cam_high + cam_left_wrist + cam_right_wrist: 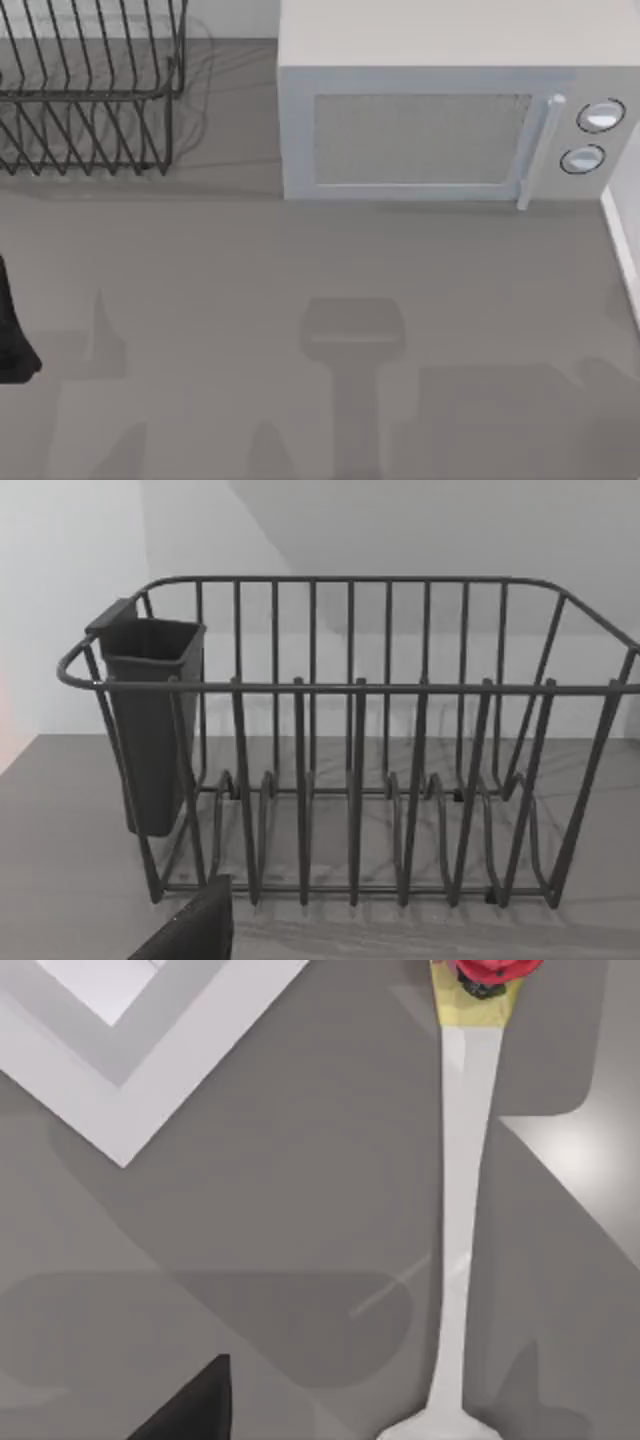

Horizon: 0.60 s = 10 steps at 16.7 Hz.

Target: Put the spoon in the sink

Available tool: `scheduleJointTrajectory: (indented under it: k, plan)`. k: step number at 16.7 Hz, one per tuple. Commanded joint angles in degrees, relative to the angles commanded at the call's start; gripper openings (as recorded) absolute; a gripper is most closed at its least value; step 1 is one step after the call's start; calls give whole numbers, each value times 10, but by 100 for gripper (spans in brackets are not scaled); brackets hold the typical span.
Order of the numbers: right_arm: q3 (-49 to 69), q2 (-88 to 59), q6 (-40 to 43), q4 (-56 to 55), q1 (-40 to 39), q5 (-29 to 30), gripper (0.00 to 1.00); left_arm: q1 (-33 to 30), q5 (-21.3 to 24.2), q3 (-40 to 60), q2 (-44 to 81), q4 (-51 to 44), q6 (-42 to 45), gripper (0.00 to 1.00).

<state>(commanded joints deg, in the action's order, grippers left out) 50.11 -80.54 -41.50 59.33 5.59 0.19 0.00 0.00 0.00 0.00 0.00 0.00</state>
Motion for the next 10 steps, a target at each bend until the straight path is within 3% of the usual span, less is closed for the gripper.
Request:
scheduleJointTrajectory:
  k: [10]
  plan:
    - [-131,-119,-3,-252,0,0,100,0,0,0,0,0,0,100]
